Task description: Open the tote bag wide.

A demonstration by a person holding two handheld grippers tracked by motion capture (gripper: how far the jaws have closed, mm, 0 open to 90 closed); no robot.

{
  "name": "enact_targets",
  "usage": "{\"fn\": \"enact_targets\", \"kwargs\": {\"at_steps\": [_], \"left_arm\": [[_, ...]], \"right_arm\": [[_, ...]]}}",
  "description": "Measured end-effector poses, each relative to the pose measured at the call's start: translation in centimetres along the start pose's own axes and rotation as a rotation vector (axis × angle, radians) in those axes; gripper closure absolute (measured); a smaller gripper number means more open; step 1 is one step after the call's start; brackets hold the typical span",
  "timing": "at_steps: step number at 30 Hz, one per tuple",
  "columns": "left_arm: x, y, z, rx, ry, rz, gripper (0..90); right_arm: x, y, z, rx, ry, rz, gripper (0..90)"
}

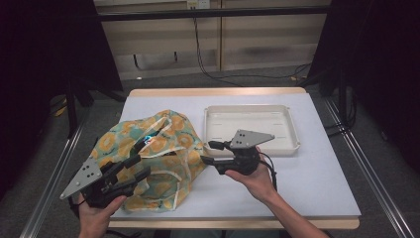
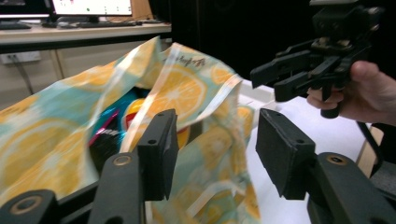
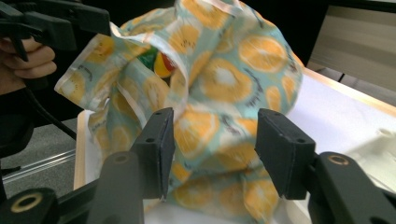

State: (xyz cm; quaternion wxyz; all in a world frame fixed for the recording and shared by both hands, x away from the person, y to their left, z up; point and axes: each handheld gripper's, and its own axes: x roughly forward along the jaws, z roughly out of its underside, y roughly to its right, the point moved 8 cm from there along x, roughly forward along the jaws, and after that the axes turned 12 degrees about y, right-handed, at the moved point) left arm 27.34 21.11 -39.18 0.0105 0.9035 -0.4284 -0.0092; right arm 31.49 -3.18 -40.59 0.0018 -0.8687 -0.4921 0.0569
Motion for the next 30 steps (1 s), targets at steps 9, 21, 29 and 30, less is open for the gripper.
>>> {"fn": "enact_targets", "kwargs": {"at_steps": [9,21,29,30], "left_arm": [[1.0,-1.6,2.0,-0.039,-0.044,-0.022,47.1],[1.1,-0.7,2.6,-0.043,-0.054,0.035,52.9],[-0.6,-0.8,4.3,0.007,-0.115,0.012,51.1],[-0.6,-1.0,4.4,0.005,-0.107,0.010,49.1]], "right_arm": [[3.8,-0.7,-1.2,-0.019,-0.006,-0.042,37.5],[7.1,-0.8,-1.3,-0.029,0.013,-0.055,89.8],[5.0,2.6,-2.3,-0.023,0.037,0.052,90.0],[4.7,2.9,-2.3,-0.024,0.037,0.059,90.0]]}}
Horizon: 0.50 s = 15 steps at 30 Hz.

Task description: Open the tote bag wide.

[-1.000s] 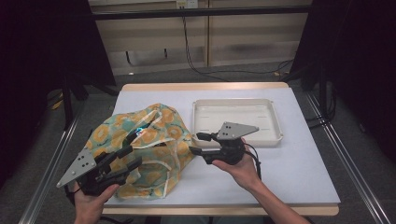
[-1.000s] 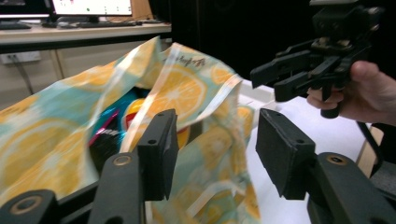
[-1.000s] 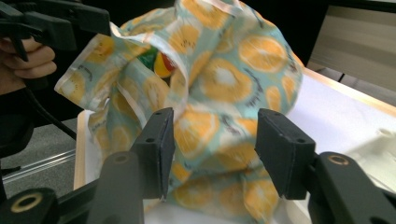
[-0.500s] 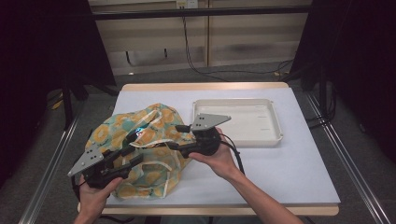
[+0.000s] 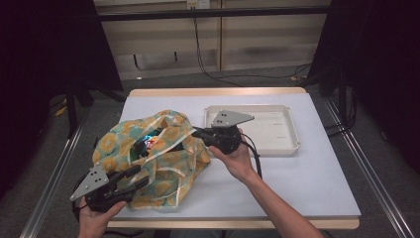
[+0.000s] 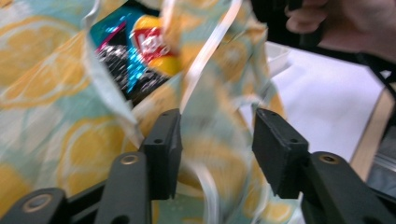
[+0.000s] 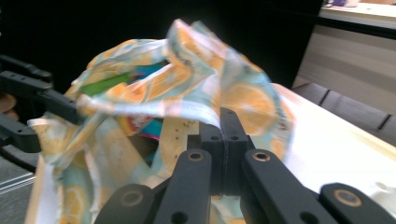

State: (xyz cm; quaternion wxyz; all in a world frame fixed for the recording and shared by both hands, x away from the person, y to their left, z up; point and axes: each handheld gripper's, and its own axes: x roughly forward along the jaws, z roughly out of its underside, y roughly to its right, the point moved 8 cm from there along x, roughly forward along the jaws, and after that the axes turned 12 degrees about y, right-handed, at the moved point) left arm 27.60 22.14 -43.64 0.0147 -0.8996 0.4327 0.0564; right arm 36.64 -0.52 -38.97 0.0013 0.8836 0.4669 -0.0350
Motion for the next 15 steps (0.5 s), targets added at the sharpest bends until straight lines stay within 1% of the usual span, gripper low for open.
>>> {"fn": "enact_targets", "kwargs": {"at_steps": [1,2,3,4,5,7,8,9,10,11,12,13,15], "left_arm": [[-0.1,-0.2,0.2,0.008,-0.006,0.003,49.1],[-0.1,-0.4,0.4,0.013,-0.012,-0.013,47.1],[-0.1,-0.5,0.6,0.007,-0.015,-0.014,45.1],[0.1,-0.5,0.8,-0.004,-0.010,-0.004,42.9],[0.2,-0.5,1.0,0.005,-0.028,-0.002,42.1],[0.8,0.0,1.4,0.019,-0.048,0.004,40.7],[1.1,0.3,1.6,0.049,-0.066,0.010,51.6],[1.1,0.3,1.6,0.049,-0.066,0.010,61.6],[1.1,0.4,1.6,0.048,-0.077,0.023,61.6],[1.0,0.6,1.2,0.038,-0.064,0.053,79.7],[1.0,0.6,1.2,0.038,-0.064,0.053,86.7],[0.9,0.7,0.8,0.033,-0.059,0.068,90.0],[0.6,0.5,-0.4,0.027,-0.025,0.068,90.0]], "right_arm": [[0.0,0.0,0.0,0.000,0.000,0.000,90.0],[-0.2,0.2,0.0,0.001,-0.001,0.005,90.0],[-0.3,0.4,0.1,0.005,-0.003,0.010,90.0],[-0.4,0.5,0.1,0.006,-0.001,0.011,90.0],[-0.4,0.6,0.1,0.009,-0.001,0.011,90.0],[-0.4,0.7,0.0,0.010,-0.001,0.009,90.0],[-0.3,0.6,0.1,0.008,-0.005,0.005,90.0],[-0.3,0.5,0.2,0.006,-0.010,0.001,90.0],[-0.3,0.5,0.2,0.006,-0.010,0.001,90.0],[-0.2,0.3,0.4,0.001,-0.014,-0.005,90.0],[-0.2,0.3,0.4,0.001,-0.014,-0.005,90.0],[-0.2,0.3,0.4,0.001,-0.013,-0.011,90.0],[-0.2,0.3,0.4,0.001,-0.013,-0.013,90.0]]}}
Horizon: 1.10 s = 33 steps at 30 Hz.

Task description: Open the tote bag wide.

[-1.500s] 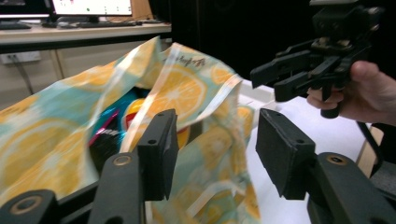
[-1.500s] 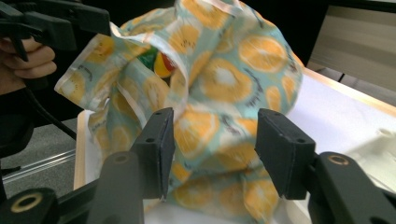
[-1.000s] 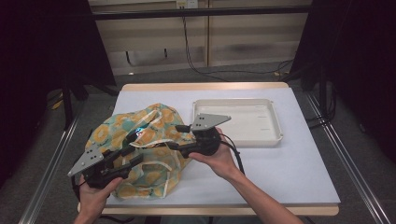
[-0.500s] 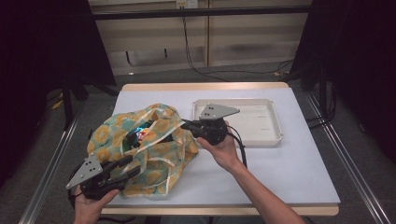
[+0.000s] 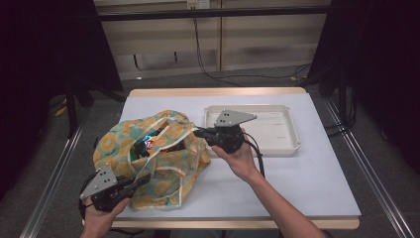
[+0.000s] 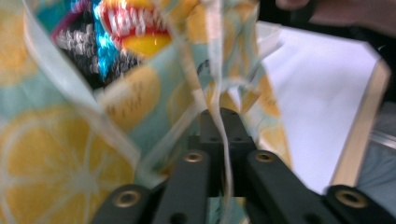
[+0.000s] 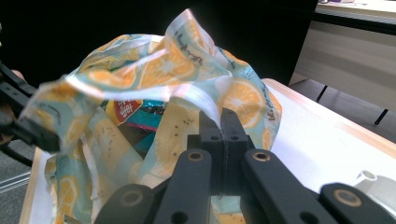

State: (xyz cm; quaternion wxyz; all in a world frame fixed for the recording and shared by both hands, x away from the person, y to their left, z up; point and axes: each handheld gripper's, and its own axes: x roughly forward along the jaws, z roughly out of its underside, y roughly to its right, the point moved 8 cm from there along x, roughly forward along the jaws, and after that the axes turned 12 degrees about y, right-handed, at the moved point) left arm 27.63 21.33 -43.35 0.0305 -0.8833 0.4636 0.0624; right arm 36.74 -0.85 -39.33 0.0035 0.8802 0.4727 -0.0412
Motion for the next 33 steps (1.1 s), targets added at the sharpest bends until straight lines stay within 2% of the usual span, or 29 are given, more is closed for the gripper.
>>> {"fn": "enact_targets", "kwargs": {"at_steps": [1,2,3,4,9,10,11,12,14,15,17,19,22,23,24,26,27,30,31,32,33], "left_arm": [[-0.3,-0.3,-0.7,0.008,0.007,-0.015,90.0],[-0.7,-1.1,-2.1,0.004,0.042,-0.030,90.0],[-0.7,-1.1,-2.1,0.004,0.042,-0.030,90.0],[-0.8,-1.5,-2.8,-0.007,0.060,-0.026,90.0],[-1.4,-4.9,-5.1,-0.020,0.096,-0.100,90.0],[-1.3,-5.5,-5.4,-0.022,0.095,-0.099,90.0],[-1.2,-6.1,-5.5,-0.020,0.092,-0.121,90.0],[-1.1,-6.6,-5.7,-0.023,0.091,-0.116,90.0],[-0.7,-7.6,-5.9,-0.026,0.085,-0.135,90.0],[-0.4,-8.4,-6.1,-0.044,0.092,-0.128,90.0],[-0.2,-8.9,-6.2,-0.042,0.090,-0.135,90.0],[0.1,-9.7,-6.3,-0.053,0.076,-0.135,90.0],[0.7,-11.0,-6.4,-0.077,0.080,-0.144,90.0],[0.9,-11.4,-6.4,-0.091,0.082,-0.143,90.0],[1.1,-11.8,-6.3,-0.089,0.068,-0.162,90.0],[1.6,-12.5,-6.2,-0.094,0.068,-0.160,90.0],[1.7,-12.9,-6.2,-0.096,0.063,-0.176,90.0],[2.4,-13.5,-6.4,-0.100,0.060,-0.155,90.0],[2.6,-13.6,-6.4,-0.101,0.059,-0.146,90.0],[2.8,-13.7,-6.4,-0.101,0.054,-0.143,90.0],[2.9,-13.9,-6.4,-0.095,0.046,-0.149,90.0]], "right_arm": [[0.0,0.0,0.0,0.001,0.002,-0.002,90.0],[-0.1,0.1,-0.1,-0.001,0.003,0.000,90.0],[-0.1,0.1,-0.1,-0.001,0.003,0.000,90.0],[-0.1,0.1,-0.2,0.000,0.005,0.000,90.0],[-0.3,1.0,-0.2,0.004,0.003,0.026,86.5],[-0.3,1.2,-0.1,0.007,0.002,0.031,86.5],[-0.3,1.3,-0.1,0.007,0.002,0.032,86.2],[-0.1,1.5,-0.1,0.012,0.005,0.033,86.0],[0.2,1.7,-0.1,0.016,0.010,0.036,85.5],[0.3,1.9,-0.1,0.023,0.012,0.037,85.3],[0.5,2.0,-0.1,0.023,0.014,0.041,84.9],[0.9,2.6,0.0,0.032,0.016,0.056,79.1],[1.2,2.8,0.0,0.037,0.017,0.060,75.5],[1.3,2.9,0.0,0.040,0.021,0.057,72.9],[1.3,2.8,-0.2,0.041,0.026,0.048,69.5],[1.6,2.6,-0.5,0.039,0.032,0.038,66.7],[1.7,2.6,-0.7,0.035,0.032,0.037,66.5],[2.2,2.4,-1.4,0.043,0.032,0.025,67.3],[2.6,2.3,-1.9,0.040,0.042,0.016,72.6],[2.6,2.3,-1.9,0.040,0.042,0.016,72.6],[2.9,2.2,-2.1,0.035,0.043,0.005,80.3]]}}
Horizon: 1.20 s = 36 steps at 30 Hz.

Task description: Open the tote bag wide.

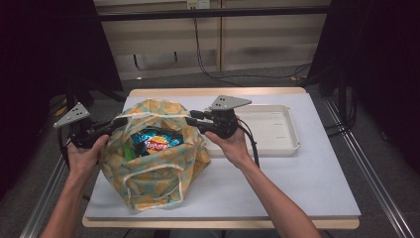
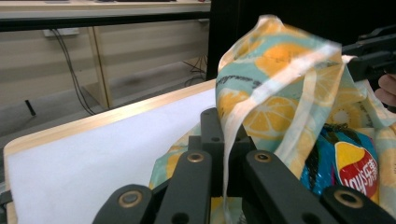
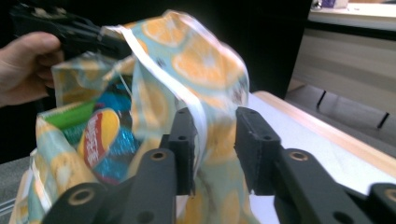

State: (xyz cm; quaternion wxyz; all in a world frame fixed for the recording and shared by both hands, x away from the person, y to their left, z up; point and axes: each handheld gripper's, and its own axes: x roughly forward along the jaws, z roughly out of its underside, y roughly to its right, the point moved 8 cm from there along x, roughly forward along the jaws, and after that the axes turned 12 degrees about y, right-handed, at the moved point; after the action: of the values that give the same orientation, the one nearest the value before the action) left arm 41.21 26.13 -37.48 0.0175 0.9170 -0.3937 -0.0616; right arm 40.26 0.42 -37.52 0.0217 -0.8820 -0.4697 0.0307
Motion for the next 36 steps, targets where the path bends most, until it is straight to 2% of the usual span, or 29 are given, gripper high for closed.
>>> {"fn": "enact_targets", "kwargs": {"at_steps": [1,2,3,4,5,7,9,10,11,14,15,17,18,20,21,22,23,24,26,29,30,31,32,34,35,36], "left_arm": [[0.3,-0.3,0.2,-0.009,0.005,0.012,90.0],[0.3,-0.3,0.2,-0.009,0.005,0.012,90.0],[0.4,-0.7,0.4,-0.009,-0.007,-0.005,90.0],[0.4,-1.1,0.7,-0.007,-0.013,-0.011,90.0],[0.4,-1.3,1.0,-0.019,-0.014,-0.013,90.0],[0.3,-1.4,1.8,-0.032,-0.024,-0.002,89.5],[0.6,-1.2,2.7,-0.014,-0.049,0.005,89.3],[0.8,-1.2,3.1,-0.018,-0.062,0.000,89.2],[1.1,-1.5,3.4,-0.037,-0.055,0.004,87.8],[1.3,-1.7,3.9,-0.040,-0.070,0.011,85.4],[1.4,-2.0,4.0,-0.034,-0.074,-0.011,84.4],[1.5,-2.1,4.5,-0.060,-0.069,-0.010,81.0],[1.5,-2.2,4.7,-0.073,-0.059,-0.001,76.2],[1.2,-2.3,5.0,-0.093,-0.050,-0.009,74.5],[1.0,-2.4,5.0,-0.098,-0.040,-0.027,72.6],[0.7,-2.4,4.7,-0.108,-0.015,-0.043,68.5],[0.4,-2.2,4.4,-0.122,0.009,-0.032,65.5],[0.1,-2.0,4.0,-0.121,0.022,-0.022,65.4],[-0.5,-1.7,3.4,-0.096,0.022,-0.037,60.9],[-1.4,-1.2,2.5,-0.082,0.045,-0.021,57.3],[-1.8,-1.1,2.4,-0.069,0.039,-0.033,56.2],[-2.1,-0.9,2.5,-0.075,0.040,-0.021,54.4],[-2.4,-0.9,2.6,-0.067,0.031,-0.034,53.1],[-2.8,-0.9,2.8,-0.074,0.036,-0.025,51.9],[-3.1,-1.0,2.9,-0.073,0.039,-0.041,51.3],[-3.3,-1.0,2.9,-0.073,0.047,-0.034,50.6]], "right_arm": [[0.4,0.1,-0.2,-0.018,-0.010,0.002,88.0],[0.4,0.1,-0.2,-0.018,-0.010,0.002,88.0],[0.6,0.3,-0.2,-0.024,-0.016,0.009,89.5],[0.8,1.1,0.1,-0.022,-0.027,0.034,90.0],[0.8,1.1,0.1,-0.022,-0.027,0.034,90.0],[0.8,2.1,0.7,-0.011,-0.044,0.056,90.0],[0.9,2.8,1.7,-0.014,-0.073,0.076,90.0],[1.0,3.2,2.3,-0.015,-0.087,0.089,90.0],[1.2,3.9,3.3,0.005,-0.102,0.106,90.0],[1.3,4.5,4.1,0.024,-0.111,0.121,90.0],[1.4,4.6,4.5,0.023,-0.116,0.121,90.0],[1.5,4.8,5.3,0.026,-0.133,0.124,90.0],[1.5,4.7,5.8,0.035,-0.142,0.109,88.9],[1.4,4.6,6.0,0.041,-0.140,0.099,88.2],[1.3,4.4,6.0,0.045,-0.138,0.091,87.7],[1.2,4.1,5.9,0.043,-0.133,0.080,85.4],[1.0,3.8,5.6,0.038,-0.127,0.074,83.1],[0.9,3.4,5.3,0.038,-0.113,0.059,81.0],[0.4,2.8,4.5,0.022,-0.096,0.049,73.6],[0.1,2.6,4.1,0.018,-0.085,0.047,69.7],[-0.2,2.6,3.9,0.019,-0.079,0.048,68.5],[-0.6,2.6,3.6,0.023,-0.070,0.047,66.7],[-0.9,2.6,3.4,0.024,-0.065,0.049,65.7],[-1.4,2.4,3.0,0.015,-0.058,0.045,64.8],[-1.6,2.3,2.6,0.011,-0.050,0.041,64.7],[-1.9,2.1,2.4,0.008,-0.045,0.040,64.7]]}}
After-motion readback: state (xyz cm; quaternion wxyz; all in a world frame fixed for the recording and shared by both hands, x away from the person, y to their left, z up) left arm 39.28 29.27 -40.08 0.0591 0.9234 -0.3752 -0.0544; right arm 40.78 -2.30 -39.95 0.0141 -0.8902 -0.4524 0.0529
